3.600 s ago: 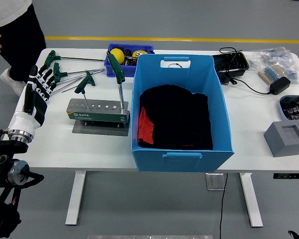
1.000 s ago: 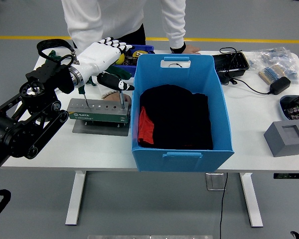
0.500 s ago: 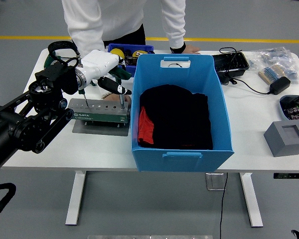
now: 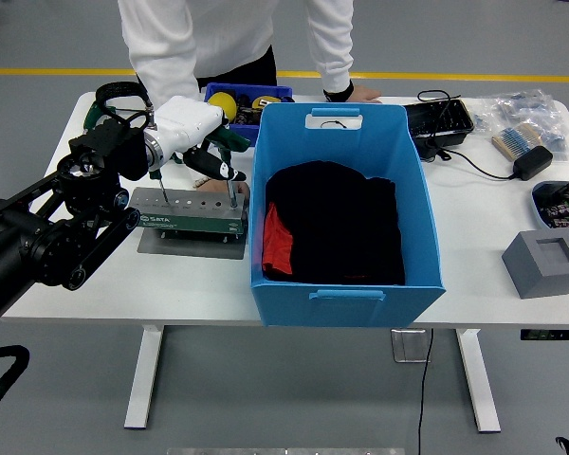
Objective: Lift tool from toolbox,place it in box,lift tool from toolbox,place it in box
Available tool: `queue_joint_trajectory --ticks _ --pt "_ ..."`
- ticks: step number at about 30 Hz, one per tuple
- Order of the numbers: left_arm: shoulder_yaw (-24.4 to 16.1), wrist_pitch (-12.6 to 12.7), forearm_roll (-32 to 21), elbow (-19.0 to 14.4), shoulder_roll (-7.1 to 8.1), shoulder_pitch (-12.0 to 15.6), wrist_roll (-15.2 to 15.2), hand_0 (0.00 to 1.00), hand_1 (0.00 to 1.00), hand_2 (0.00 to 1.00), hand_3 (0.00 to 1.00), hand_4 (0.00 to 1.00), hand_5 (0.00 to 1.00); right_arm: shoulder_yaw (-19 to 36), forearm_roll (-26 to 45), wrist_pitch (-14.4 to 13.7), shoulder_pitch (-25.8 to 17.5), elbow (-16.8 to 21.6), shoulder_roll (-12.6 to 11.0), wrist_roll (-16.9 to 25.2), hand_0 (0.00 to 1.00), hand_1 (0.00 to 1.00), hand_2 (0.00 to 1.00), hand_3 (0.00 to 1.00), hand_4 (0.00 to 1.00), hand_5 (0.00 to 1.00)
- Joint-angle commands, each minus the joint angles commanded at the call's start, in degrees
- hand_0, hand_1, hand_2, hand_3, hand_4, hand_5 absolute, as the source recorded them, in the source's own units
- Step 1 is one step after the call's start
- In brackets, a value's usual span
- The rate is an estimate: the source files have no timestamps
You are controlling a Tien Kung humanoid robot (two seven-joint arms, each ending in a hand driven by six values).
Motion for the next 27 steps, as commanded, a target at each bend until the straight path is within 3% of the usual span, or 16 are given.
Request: queue_joint_trajectory --ticks 1,2,7,8,13,14,19,20,27 --pt "0.08 0.09 0.0 0.13 0.0 -0.03 -0.02 0.348 0.247 0.243 0.338 0.998 0.681 0.03 -0.03 -0.01 0.0 0.0 0.0 -0.01 0.701 0.656 0.706 0.56 0.786 0.675" --pt "0.13 0.18 0.0 0.23 -0.01 -0.05 -0.03 0.306 0.194 0.197 0.271 0.998 0.69 0.05 -0.05 -0.01 0.0 0.0 0.0 -0.01 0.701 0.655 0.706 0.56 0.786 0.675" --pt "0.52 0.81 0.0 0.87 -0.14 -0.28 -0.04 0.306 0.194 0.197 0.271 0.998 0.69 0.08 -0.11 -0.02 0.02 0.0 0.01 -0.02 0.701 0.655 0.706 0.56 0.786 0.675" --pt "0.58 1.0 0.0 1.04 -0.17 -0.33 -0.06 0.245 0.133 0.152 0.206 0.998 0.703 0.12 -0.16 -0.02 0.02 0.0 0.01 -0.03 0.702 0.656 0.706 0.56 0.786 0.677" --pt "0.69 2.08 -0.6 1.6 -0.27 -0.5 -0.26 0.245 0.133 0.152 0.206 0.998 0.703 0.13 -0.19 -0.02 0.03 0.0 0.01 -0.04 0.702 0.656 0.706 0.56 0.786 0.677" --pt "0.71 2.19 -0.68 1.66 -0.28 -0.53 -0.29 0.177 0.094 0.125 0.166 0.998 0.708 0.15 -0.22 -0.02 0.03 0.0 0.01 -0.04 0.702 0.655 0.706 0.559 0.786 0.676" --pt "1.06 2.81 -1.19 2.18 -0.29 -0.71 -0.27 0.177 0.094 0.125 0.166 0.998 0.708 0.18 -0.21 -0.02 0.09 0.0 -0.02 -0.05 0.702 0.655 0.706 0.559 0.786 0.676" --pt "1.12 3.01 -1.28 2.32 -0.3 -0.71 -0.26 0.12 0.052 0.098 0.13 0.998 0.71 0.16 -0.19 -0.01 0.09 0.0 -0.03 -0.04 0.701 0.655 0.706 0.56 0.786 0.676" --pt "1.45 5.28 -2.63 3.19 -0.42 -0.61 -0.59 0.106 0.03 0.078 0.092 0.998 0.705 -0.04 0.06 0.02 0.15 0.0 -0.08 0.04 0.7 0.654 0.706 0.56 0.786 0.676"
